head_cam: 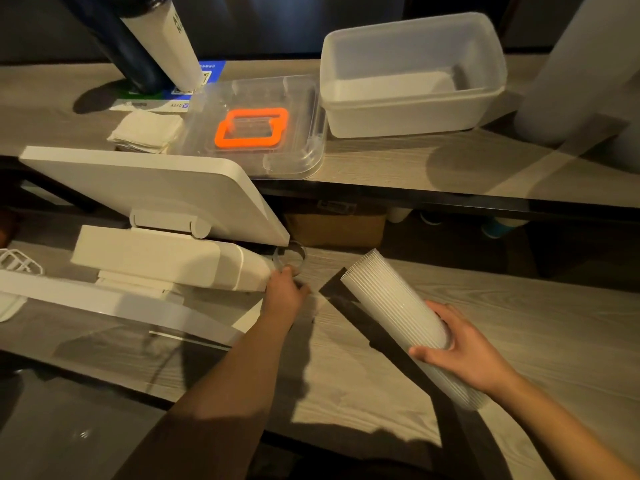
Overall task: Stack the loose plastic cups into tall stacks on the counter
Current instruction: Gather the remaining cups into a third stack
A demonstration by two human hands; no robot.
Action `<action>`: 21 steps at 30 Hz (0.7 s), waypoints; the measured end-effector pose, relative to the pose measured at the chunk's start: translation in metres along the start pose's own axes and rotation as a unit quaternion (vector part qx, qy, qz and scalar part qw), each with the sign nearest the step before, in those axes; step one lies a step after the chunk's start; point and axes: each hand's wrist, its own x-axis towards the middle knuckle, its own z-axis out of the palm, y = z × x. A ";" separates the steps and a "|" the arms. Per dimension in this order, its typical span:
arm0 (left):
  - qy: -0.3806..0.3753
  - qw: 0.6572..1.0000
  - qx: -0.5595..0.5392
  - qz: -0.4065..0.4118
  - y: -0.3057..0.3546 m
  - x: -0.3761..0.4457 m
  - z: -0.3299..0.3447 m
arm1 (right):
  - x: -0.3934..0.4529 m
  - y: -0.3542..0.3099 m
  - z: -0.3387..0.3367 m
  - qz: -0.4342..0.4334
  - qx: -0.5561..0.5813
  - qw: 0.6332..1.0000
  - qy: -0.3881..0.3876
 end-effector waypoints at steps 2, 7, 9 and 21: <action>-0.017 1.000 -0.008 0.006 0.000 -0.001 -0.001 | 0.001 -0.001 0.001 -0.001 0.000 1.000 0.000; 0.030 1.000 0.001 0.008 0.006 0.001 -0.005 | 0.000 0.002 0.006 0.000 -0.002 1.000 0.008; 0.029 1.000 0.007 0.005 0.009 0.002 -0.006 | 0.000 0.003 0.007 0.001 -0.002 1.000 0.001; 0.013 1.000 0.019 0.006 0.018 -0.006 0.003 | 0.001 0.002 0.000 0.026 0.007 1.000 0.016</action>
